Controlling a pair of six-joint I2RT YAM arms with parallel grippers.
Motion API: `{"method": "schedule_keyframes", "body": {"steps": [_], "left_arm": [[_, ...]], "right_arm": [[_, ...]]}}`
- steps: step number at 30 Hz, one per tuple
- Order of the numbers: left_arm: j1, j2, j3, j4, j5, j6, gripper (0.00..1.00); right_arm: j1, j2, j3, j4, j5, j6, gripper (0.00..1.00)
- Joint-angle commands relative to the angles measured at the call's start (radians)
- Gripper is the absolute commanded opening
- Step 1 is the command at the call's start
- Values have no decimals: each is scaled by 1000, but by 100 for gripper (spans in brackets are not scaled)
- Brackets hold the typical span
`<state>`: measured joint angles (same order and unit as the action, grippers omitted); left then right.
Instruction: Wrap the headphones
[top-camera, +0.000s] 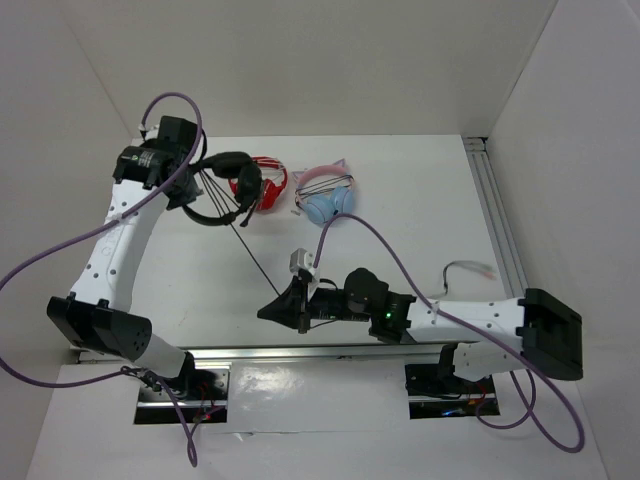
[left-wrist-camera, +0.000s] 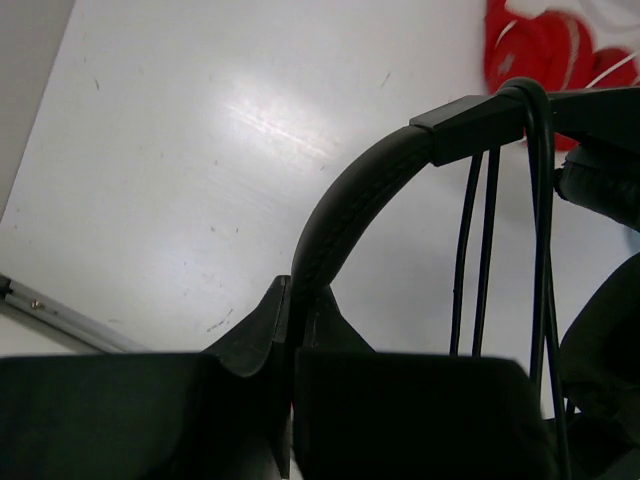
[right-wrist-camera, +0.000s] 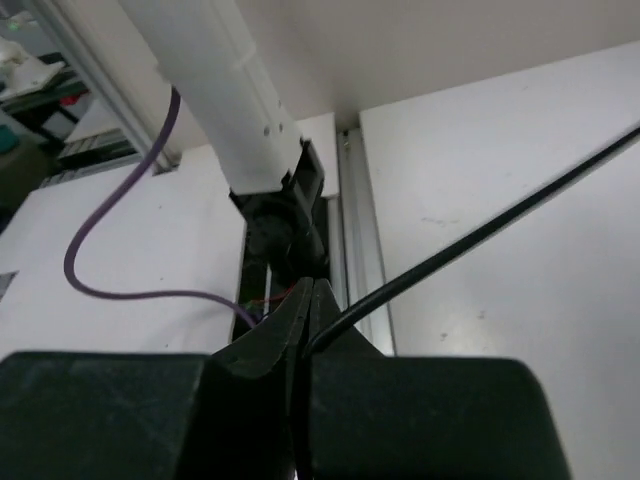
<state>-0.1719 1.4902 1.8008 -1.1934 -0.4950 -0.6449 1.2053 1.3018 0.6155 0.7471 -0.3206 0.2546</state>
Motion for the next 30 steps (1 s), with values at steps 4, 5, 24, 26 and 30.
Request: {"method": "schedule_keyframes", "body": {"steps": [4, 5, 24, 26, 30], "left_arm": [[-78, 36, -174, 156, -97, -53, 0], [-96, 27, -205, 199, -76, -11, 0], [-494, -176, -518, 267, 291, 243, 0], [-573, -176, -503, 243, 311, 267, 0], [-679, -194, -468, 193, 274, 268, 0]], "right_arm": [[71, -131, 283, -593, 306, -294, 0], [59, -131, 317, -636, 327, -328, 0], [-274, -10, 604, -823, 788, -798, 0], [-331, 16, 604, -808, 764, -798, 0], [-424, 63, 613, -793, 684, -798, 0]]}}
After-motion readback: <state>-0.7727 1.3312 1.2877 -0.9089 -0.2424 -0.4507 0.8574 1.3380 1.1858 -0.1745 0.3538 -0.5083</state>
